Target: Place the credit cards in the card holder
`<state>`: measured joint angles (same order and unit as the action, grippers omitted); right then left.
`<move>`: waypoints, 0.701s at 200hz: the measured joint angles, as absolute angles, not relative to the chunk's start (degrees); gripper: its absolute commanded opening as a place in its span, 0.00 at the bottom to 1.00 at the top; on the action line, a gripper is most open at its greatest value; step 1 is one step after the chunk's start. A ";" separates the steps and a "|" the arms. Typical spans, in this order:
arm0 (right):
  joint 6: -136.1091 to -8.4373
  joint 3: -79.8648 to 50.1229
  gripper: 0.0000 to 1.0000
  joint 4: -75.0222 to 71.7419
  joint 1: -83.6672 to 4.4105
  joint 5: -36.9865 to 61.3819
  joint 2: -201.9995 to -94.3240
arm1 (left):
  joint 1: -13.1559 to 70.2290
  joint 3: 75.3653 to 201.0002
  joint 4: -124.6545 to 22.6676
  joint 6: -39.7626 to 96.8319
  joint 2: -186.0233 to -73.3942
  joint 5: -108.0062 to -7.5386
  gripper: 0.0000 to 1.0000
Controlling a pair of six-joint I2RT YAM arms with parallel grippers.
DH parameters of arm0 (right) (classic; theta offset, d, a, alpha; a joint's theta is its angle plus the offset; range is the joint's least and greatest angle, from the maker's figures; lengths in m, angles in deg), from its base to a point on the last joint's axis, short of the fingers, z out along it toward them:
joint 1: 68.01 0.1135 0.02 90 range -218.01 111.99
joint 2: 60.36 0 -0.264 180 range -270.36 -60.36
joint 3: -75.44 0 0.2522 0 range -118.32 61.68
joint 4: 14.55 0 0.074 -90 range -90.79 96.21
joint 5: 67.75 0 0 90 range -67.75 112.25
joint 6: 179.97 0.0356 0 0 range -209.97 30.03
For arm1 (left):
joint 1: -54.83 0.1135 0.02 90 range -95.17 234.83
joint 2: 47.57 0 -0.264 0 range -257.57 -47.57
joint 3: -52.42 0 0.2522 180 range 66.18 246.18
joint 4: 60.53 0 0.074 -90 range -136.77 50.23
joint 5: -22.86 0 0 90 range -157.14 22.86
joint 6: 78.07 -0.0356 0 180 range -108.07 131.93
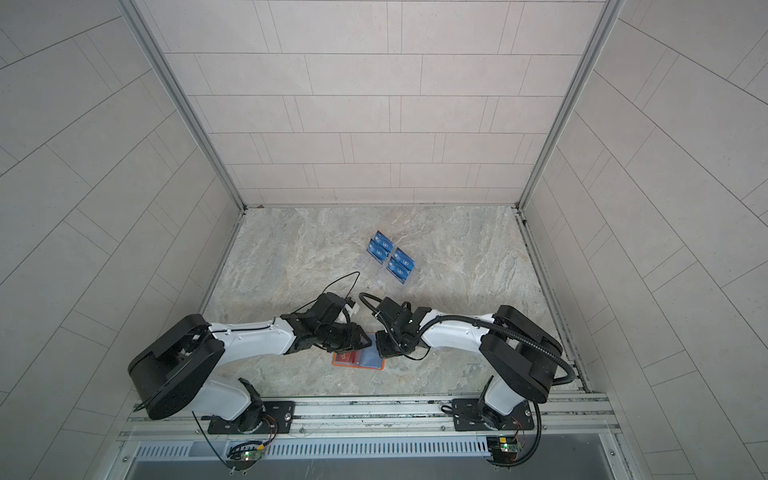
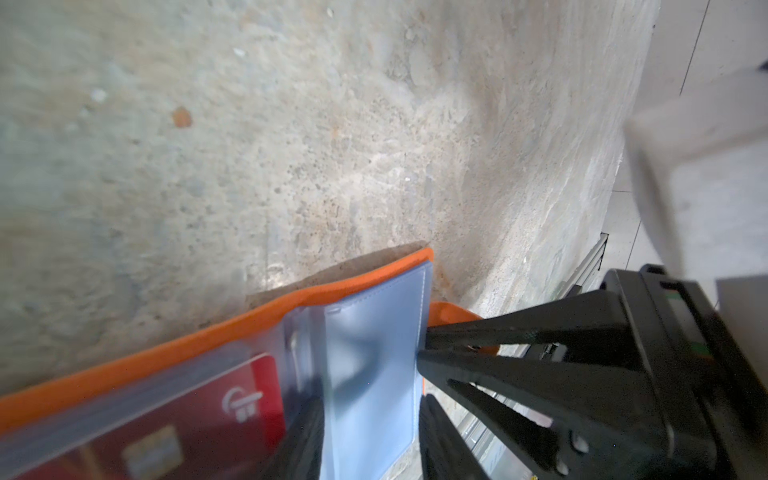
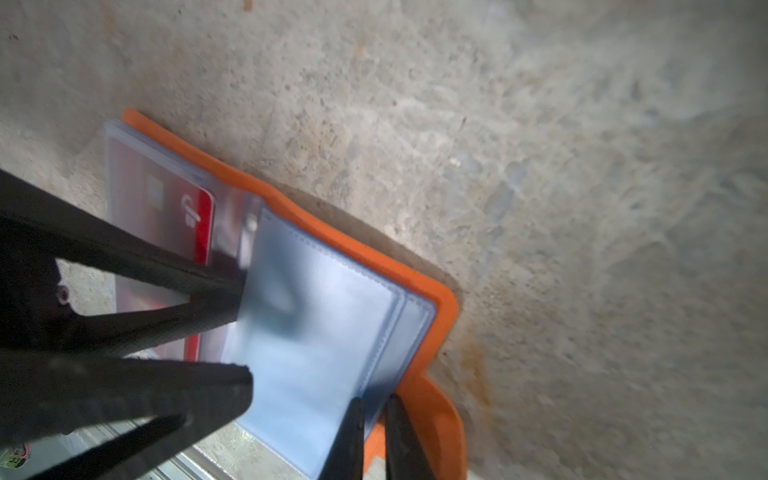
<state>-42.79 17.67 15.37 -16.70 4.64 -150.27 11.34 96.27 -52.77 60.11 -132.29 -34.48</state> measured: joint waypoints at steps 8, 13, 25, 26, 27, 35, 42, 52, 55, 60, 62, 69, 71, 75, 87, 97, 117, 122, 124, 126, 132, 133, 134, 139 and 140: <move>-42.82 17.67 0.15 15.37 -16.70 4.64 -150.27 | 11.36 96.12 -53.25 60.16 -132.40 -34.17 0.43; -42.82 17.65 0.15 15.37 -16.70 4.64 -150.27 | 11.39 96.05 -53.45 60.16 -132.43 -34.02 0.43; -42.82 17.67 0.15 15.37 -16.70 4.64 -150.27 | 11.54 95.79 -54.17 60.40 -132.53 -33.58 0.43; -42.79 17.65 0.15 15.37 -16.70 4.64 -150.27 | 11.56 95.77 -54.22 60.40 -132.53 -33.56 0.43; -42.79 17.65 0.15 15.37 -16.70 4.64 -150.27 | 11.60 95.72 -54.33 60.44 -132.56 -33.47 0.43; -42.82 17.65 0.15 15.37 -16.70 4.64 -150.27 | 11.78 95.48 -55.09 60.77 -132.75 -33.01 0.43; -42.79 17.67 0.15 15.37 -16.70 4.64 -150.27 | 12.04 95.11 -56.05 61.25 -132.99 -32.42 0.43; -42.79 17.67 0.15 15.37 -16.70 4.64 -150.27 | 12.35 94.61 -57.25 61.77 -133.17 -31.83 0.43; -42.82 17.67 0.15 15.37 -16.70 4.64 -150.27 | 12.41 94.45 -57.67 61.99 -133.21 -31.66 0.43; -42.79 17.65 0.15 15.37 -16.70 4.64 -150.27 | 12.52 94.26 -58.17 62.23 -133.26 -31.37 0.43; -42.82 17.65 0.15 15.37 -16.70 4.64 -150.27 | 12.57 94.17 -58.43 62.41 -133.30 -31.24 0.43; -42.79 17.65 0.15 15.37 -16.70 4.64 -150.25 | 12.68 93.91 -59.18 62.71 -133.43 -30.94 0.43; -42.79 17.65 0.15 15.37 -16.70 4.64 -150.25 | 12.70 93.82 -59.44 62.84 -133.45 -30.83 0.43; -42.79 17.67 0.15 15.37 -16.70 4.64 -150.25 | 12.74 93.69 -59.85 63.04 -133.54 -30.68 0.43; -42.79 17.67 0.15 15.37 -16.70 4.67 -150.25 | 12.87 93.45 -61.10 63.70 -133.93 -29.95 0.42; -42.79 17.65 0.15 15.37 -16.70 4.64 -150.25 | 12.87 93.41 -62.00 64.18 -134.37 -29.52 0.42; -42.79 17.67 0.15 15.35 -16.70 4.67 -150.18 | 12.94 93.19 -63.33 65.07 -134.92 -28.95 0.39; -42.79 17.67 0.14 15.35 -16.70 4.69 -150.18 | 12.94 93.12 -63.68 65.16 -135.05 -28.82 0.37; -42.79 17.67 0.14 15.35 -16.70 4.67 -150.18 | 12.94 93.10 -63.77 65.34 -135.07 -28.80 0.36; -42.79 17.67 0.14 15.35 -16.70 4.69 -150.16 | 12.94 93.08 -63.94 65.38 -135.11 -28.77 0.35; -42.82 17.67 0.14 15.33 -16.70 4.71 -150.14 | 12.92 92.95 -64.38 65.64 -135.29 -28.69 0.33; -42.82 17.67 0.14 15.33 -16.70 4.71 -150.14 | 12.92 92.90 -64.47 65.64 -135.31 -28.66 0.33; -42.82 17.67 0.14 15.33 -16.70 4.71 -150.14 | 12.92 92.88 -64.55 65.66 -135.33 -28.64 0.32; -42.82 17.67 0.14 15.33 -16.70 4.71 -150.14 | 12.92 92.77 -64.71 66.06 -135.49 -28.64 0.31; -42.82 17.67 0.14 15.33 -16.70 4.71 -150.14 | 12.92 92.75 -64.75 66.01 -135.55 -28.62 0.31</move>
<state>-42.82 17.67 15.33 -16.70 4.71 -150.14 12.92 92.75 -64.75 66.01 -135.55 -28.62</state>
